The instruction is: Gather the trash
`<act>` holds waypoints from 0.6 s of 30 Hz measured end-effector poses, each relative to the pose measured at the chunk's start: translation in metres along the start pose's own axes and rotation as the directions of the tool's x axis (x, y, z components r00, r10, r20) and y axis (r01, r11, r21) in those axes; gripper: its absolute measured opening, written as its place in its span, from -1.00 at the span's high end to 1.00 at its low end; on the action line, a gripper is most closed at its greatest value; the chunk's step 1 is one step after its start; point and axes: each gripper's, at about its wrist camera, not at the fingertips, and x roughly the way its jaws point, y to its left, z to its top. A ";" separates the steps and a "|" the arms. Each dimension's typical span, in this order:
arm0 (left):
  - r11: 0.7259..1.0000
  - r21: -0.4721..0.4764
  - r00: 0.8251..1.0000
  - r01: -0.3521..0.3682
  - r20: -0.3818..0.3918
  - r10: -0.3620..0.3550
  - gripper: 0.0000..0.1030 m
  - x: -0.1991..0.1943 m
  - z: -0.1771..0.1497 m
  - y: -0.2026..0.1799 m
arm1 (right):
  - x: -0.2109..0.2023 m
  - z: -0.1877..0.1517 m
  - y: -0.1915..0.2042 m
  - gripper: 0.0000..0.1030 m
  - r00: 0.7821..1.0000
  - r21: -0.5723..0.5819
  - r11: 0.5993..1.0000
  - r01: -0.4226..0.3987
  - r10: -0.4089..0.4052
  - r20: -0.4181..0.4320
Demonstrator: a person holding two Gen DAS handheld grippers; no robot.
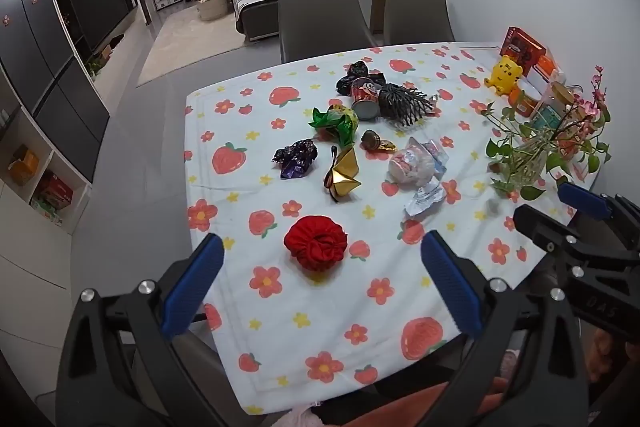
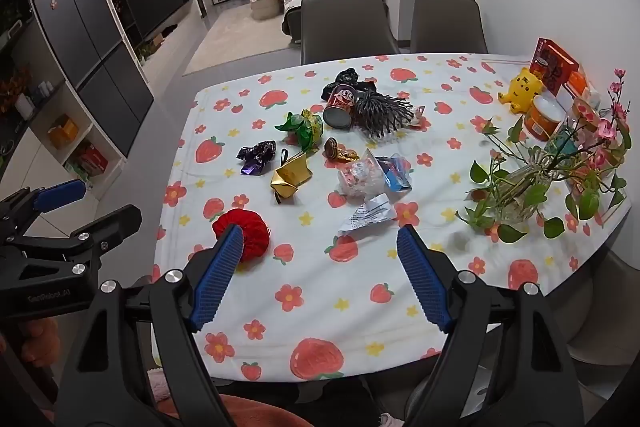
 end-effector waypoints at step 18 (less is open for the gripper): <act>1.000 -0.002 1.000 0.000 0.004 0.000 -0.91 0.000 0.000 0.000 | -0.004 -0.001 0.004 -0.49 1.000 -0.006 1.000 0.005 -0.005 -0.001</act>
